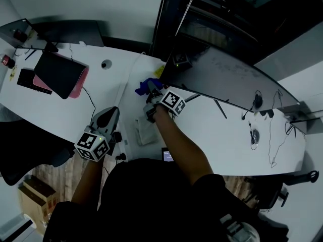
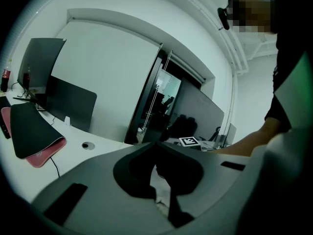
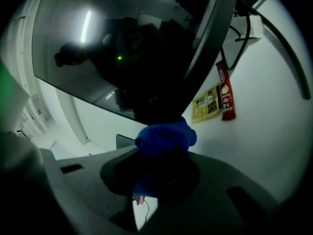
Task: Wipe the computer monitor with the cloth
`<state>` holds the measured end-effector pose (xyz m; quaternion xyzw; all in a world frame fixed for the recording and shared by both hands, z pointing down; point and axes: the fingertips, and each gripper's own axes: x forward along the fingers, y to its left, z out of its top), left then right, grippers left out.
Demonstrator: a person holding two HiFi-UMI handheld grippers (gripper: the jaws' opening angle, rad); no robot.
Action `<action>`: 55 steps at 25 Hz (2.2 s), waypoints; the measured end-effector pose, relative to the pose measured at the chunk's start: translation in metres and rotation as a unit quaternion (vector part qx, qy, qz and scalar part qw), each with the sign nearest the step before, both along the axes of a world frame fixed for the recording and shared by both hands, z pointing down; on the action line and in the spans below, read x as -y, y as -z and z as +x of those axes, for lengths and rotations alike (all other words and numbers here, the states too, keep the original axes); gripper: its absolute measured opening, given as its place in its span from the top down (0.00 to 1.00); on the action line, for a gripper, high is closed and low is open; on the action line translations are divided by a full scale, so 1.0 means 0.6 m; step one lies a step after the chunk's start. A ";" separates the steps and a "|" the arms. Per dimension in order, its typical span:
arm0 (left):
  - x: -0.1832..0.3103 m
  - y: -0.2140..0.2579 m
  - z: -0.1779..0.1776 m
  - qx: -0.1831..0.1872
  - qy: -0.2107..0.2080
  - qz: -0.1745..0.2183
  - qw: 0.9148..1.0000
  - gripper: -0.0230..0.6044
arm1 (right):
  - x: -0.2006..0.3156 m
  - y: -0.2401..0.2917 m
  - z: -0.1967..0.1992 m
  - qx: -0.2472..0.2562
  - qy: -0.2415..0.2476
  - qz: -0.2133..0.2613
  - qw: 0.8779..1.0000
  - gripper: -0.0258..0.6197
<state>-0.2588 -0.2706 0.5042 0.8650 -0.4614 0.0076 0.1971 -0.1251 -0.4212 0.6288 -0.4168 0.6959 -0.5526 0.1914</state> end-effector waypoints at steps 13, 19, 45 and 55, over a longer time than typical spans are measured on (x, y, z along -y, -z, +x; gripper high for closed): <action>-0.003 0.006 0.005 0.001 -0.004 0.004 1.000 0.97 | 0.003 0.019 -0.008 0.007 0.000 0.000 1.000 0.86; -0.007 0.006 -0.001 0.001 -0.003 0.003 1.000 0.97 | 0.005 0.028 -0.016 0.016 0.004 0.004 1.000 0.86; -0.014 0.019 0.014 -0.005 -0.016 0.016 1.000 0.97 | 0.012 0.210 -0.010 0.023 -0.002 0.111 0.994 0.86; -0.008 0.033 0.013 -0.006 -0.014 0.026 1.000 0.97 | 0.014 0.307 -0.007 0.033 0.006 0.162 0.986 0.86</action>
